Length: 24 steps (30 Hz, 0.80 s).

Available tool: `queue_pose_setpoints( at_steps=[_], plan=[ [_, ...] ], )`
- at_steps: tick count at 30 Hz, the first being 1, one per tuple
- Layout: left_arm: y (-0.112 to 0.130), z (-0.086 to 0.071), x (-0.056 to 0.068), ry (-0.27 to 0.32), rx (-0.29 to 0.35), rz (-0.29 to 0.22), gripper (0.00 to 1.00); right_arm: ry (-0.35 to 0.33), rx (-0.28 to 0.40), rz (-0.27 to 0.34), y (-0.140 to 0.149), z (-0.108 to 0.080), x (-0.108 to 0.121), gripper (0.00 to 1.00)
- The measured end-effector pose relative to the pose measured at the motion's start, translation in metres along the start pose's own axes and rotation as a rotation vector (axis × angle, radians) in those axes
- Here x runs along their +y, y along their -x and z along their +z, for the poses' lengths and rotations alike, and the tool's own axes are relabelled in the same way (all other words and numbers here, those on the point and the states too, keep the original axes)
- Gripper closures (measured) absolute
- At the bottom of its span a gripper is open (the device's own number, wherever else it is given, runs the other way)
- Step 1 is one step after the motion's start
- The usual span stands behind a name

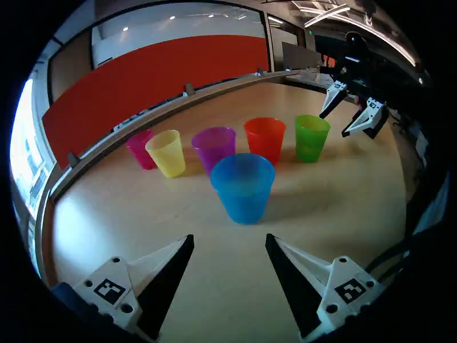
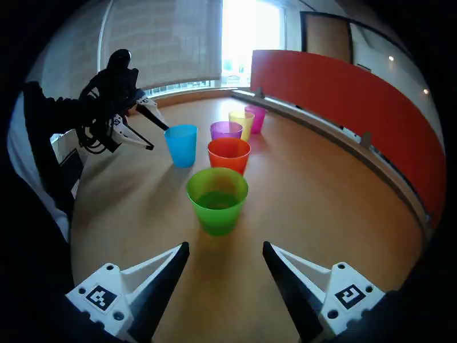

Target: Pour water

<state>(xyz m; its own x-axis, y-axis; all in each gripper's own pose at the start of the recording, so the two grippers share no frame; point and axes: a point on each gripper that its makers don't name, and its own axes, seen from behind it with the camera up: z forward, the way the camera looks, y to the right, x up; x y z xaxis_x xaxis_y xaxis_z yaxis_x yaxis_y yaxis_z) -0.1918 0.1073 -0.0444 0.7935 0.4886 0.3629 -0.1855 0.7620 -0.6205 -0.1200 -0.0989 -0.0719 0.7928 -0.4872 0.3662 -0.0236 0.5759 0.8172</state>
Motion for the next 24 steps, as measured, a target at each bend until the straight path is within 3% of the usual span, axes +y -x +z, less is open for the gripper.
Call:
queue_pose_setpoints(
  at_steps=[8, 14, 24],
  plan=[
    [0.005, -0.019, -0.018, -0.088, 0.027, -0.071, 0.07, 0.131, 0.023, 0.111, -0.001, -0.015, 0.017, 0.0],
    [0.005, -0.032, -0.036, -0.175, 0.08, -0.146, 0.07, 0.228, 0.039, 0.15, 0.0, -0.027, 0.03, 0.0],
    [0.006, -0.053, -0.059, -0.278, 0.149, -0.222, 0.07, 0.307, 0.071, 0.22, 0.002, -0.035, 0.037, 0.0]
  ],
)
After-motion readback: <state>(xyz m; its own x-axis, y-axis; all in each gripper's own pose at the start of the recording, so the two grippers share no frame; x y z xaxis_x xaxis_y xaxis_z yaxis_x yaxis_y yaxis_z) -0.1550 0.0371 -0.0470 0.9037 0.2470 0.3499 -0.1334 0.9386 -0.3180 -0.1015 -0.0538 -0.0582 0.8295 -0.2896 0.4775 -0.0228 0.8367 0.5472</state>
